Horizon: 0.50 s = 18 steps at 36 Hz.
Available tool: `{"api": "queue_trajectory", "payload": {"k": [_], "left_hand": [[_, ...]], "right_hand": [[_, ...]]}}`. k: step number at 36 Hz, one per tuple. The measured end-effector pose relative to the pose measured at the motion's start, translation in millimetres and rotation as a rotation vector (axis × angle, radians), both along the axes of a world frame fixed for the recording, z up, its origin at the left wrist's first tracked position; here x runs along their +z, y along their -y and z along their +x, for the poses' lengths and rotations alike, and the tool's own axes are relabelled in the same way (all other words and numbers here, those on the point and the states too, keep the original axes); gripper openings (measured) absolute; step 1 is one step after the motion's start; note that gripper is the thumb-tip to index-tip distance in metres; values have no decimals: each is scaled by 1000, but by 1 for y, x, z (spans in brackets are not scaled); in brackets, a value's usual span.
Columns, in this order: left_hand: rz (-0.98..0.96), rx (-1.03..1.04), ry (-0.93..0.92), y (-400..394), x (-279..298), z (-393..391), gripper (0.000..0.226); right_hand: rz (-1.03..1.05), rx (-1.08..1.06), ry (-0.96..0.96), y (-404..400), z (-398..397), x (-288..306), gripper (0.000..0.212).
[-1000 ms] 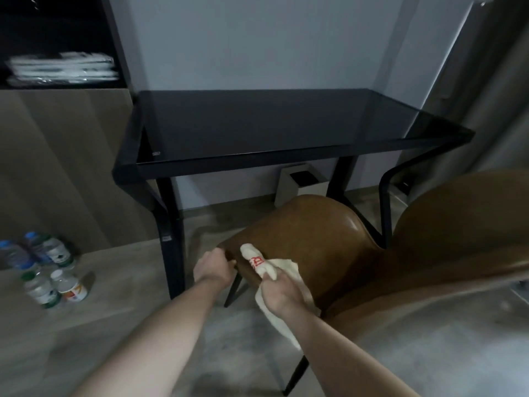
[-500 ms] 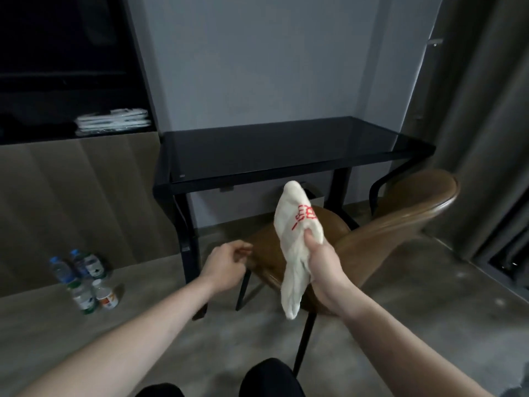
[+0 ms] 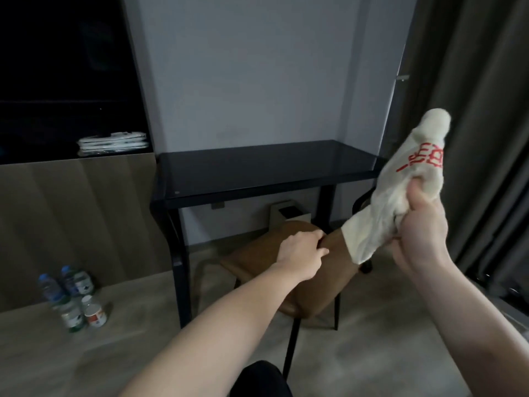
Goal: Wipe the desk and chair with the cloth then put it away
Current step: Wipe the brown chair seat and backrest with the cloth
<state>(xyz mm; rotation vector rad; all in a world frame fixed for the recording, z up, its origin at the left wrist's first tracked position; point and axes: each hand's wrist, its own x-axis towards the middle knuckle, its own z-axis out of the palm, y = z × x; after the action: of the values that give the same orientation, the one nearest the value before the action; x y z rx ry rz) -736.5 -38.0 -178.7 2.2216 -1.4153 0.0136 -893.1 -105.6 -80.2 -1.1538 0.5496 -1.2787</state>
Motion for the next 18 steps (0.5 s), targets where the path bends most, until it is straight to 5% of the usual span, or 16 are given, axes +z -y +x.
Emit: {"api": "queue_trajectory", "payload": {"k": [8, 18], "left_hand": [[7, -4, 115, -11, 5, 7, 12], [74, 20, 129, -32, 17, 37, 22]], "right_hand": [[-363, -241, -332, -2, -7, 1, 41], [-603, -183, -778, 0, 31, -90, 47]]}}
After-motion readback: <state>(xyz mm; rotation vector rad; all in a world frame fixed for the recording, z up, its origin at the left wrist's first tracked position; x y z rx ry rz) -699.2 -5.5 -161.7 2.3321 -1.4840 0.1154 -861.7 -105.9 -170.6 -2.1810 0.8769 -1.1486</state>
